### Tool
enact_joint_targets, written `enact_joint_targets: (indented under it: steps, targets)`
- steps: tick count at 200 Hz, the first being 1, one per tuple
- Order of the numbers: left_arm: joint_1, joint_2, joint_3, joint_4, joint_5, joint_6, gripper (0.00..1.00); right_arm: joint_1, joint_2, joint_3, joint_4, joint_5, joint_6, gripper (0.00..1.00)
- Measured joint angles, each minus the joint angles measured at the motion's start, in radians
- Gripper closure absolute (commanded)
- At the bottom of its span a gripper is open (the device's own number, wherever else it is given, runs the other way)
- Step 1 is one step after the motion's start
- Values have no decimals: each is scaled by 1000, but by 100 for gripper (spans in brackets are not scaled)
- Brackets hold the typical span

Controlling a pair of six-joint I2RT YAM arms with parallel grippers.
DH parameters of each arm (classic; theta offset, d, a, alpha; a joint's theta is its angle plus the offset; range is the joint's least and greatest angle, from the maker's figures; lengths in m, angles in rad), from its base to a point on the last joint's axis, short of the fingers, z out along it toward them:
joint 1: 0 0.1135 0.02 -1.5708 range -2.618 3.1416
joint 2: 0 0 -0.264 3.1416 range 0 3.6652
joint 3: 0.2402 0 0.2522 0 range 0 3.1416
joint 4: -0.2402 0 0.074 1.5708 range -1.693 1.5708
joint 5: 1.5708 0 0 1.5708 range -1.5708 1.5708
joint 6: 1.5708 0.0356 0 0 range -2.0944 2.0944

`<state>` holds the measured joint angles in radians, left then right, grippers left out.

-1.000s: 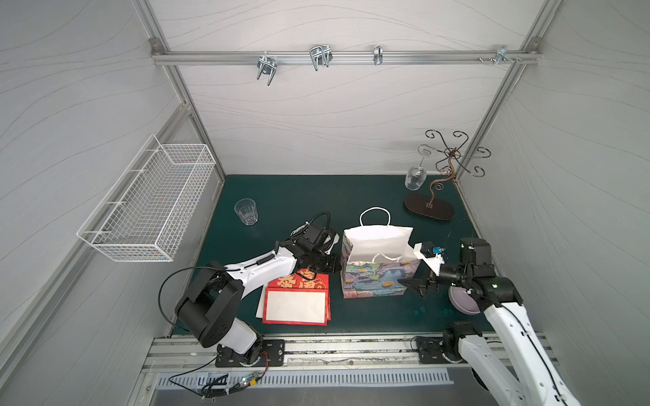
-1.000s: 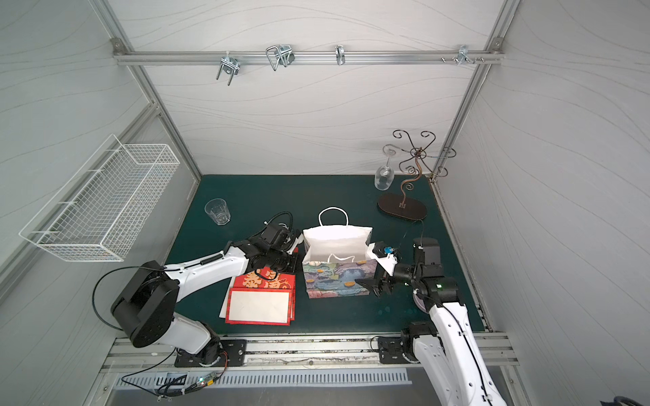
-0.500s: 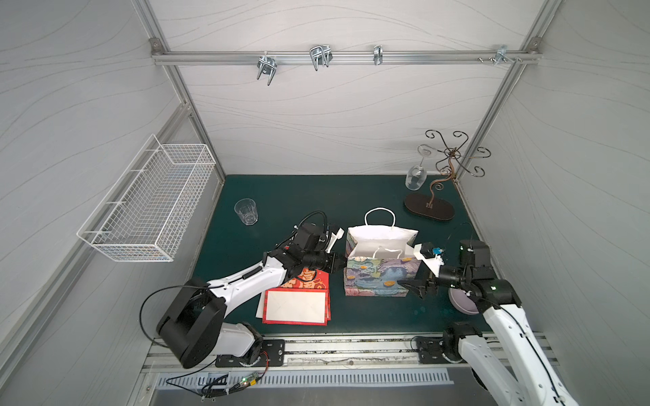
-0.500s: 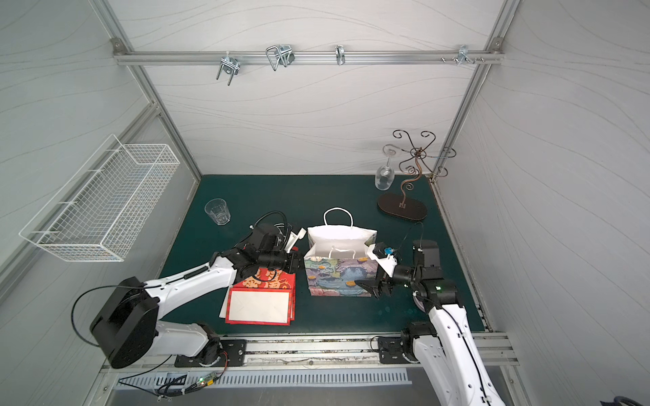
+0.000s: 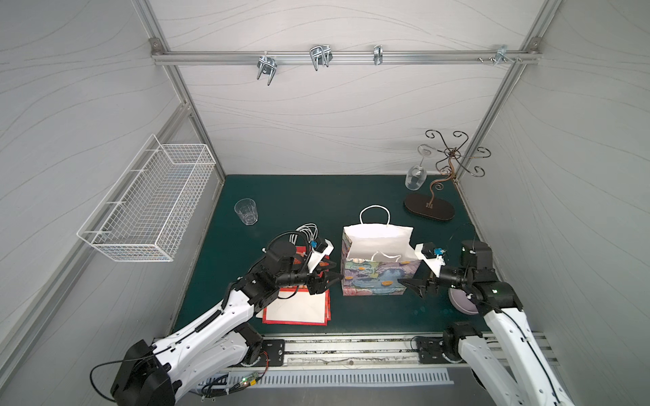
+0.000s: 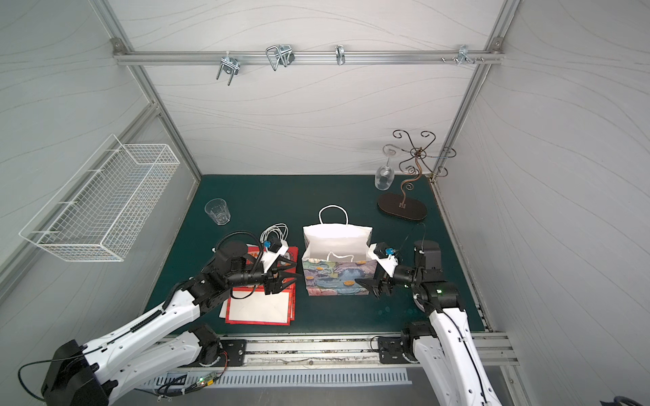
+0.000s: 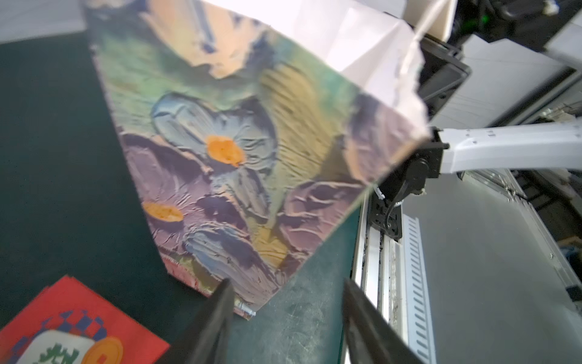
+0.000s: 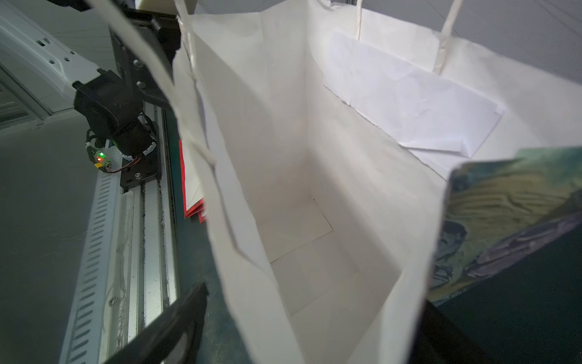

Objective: Put away the paper bag
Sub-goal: Press the paper bag at the center of the board.

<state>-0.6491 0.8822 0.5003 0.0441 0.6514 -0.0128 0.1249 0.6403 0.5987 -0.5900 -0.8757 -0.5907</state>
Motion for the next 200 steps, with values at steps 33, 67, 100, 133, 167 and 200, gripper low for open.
enact_joint_targets:
  steps: [33,67,100,133,167,200]
  targets:
    - [-7,3,-27,69,31,25,35,0,1,0,4,-2,0,8]
    - [-13,93,13,158,31,54,47,2,14,0,14,-15,8,11]
    - [-16,159,65,229,41,87,71,11,33,0,25,-23,25,13]
    - [-18,181,88,256,63,114,91,20,48,0,29,-23,27,13]
    - [-18,194,92,254,68,148,99,21,48,0,26,-15,34,17]
    - [-18,194,102,245,52,193,100,21,26,5,3,32,45,17]
